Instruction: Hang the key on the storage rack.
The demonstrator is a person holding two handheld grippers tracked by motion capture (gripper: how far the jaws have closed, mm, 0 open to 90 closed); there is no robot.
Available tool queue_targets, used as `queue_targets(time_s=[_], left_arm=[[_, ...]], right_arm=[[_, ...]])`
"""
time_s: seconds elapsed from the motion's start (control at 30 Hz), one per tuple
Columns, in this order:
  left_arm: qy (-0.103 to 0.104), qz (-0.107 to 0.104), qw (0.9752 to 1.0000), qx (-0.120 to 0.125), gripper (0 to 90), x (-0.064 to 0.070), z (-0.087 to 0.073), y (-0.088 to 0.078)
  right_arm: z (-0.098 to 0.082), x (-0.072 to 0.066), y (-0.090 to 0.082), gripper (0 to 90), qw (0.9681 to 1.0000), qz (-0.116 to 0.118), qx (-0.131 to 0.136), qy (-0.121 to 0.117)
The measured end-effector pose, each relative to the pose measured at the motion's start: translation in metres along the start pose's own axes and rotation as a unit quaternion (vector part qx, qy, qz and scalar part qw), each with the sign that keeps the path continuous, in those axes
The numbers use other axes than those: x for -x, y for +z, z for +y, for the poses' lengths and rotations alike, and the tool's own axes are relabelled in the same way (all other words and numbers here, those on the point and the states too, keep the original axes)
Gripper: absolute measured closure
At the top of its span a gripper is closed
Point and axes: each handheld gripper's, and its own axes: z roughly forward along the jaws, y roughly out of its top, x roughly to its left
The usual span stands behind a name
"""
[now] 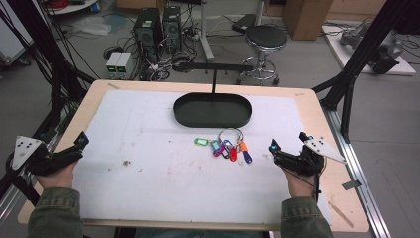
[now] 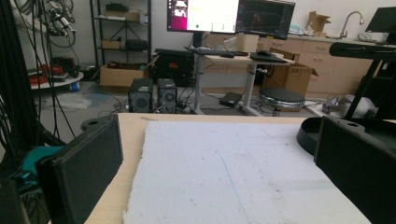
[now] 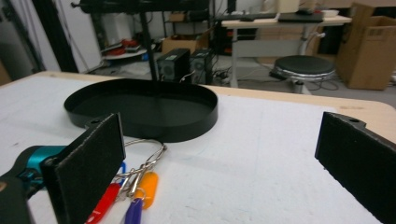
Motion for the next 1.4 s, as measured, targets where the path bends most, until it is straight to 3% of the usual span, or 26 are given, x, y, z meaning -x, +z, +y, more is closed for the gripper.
queue_targets(time_s=[0.2,0.37,0.73,1.0,1.27,1.4], left_arm=[[0.003,-0.003,1.0000,0.000,1.7,0.001,0.000,0.000],[0.003,-0.001,1.0000,0.000,1.7,0.001,0.000,0.000],[0.002,-0.001,1.0000,0.001,1.7,0.001,0.000,0.000],[0.000,0.000,1.0000,0.002,1.7,0.000,0.000,-0.001],[-0.005,-0.001,1.0000,0.003,1.7,0.000,0.000,0.000],[-0.006,-0.001,1.0000,0.003,1.7,-0.001,-0.001,0.001]], right_arm=[[0.004,0.003,0.004,0.5,1.0000,0.002,-0.008,0.003],[0.010,0.002,0.011,0.5,0.9997,0.007,-0.020,-0.012],[0.015,0.002,0.021,0.5,0.9998,0.015,-0.012,-0.006],[0.027,-0.001,0.037,0.5,0.9992,0.029,-0.021,-0.016],[0.030,-0.007,0.065,0.6,0.9966,0.049,-0.061,-0.026],[0.035,-0.009,0.073,0.5,0.9958,0.057,-0.067,-0.025]])
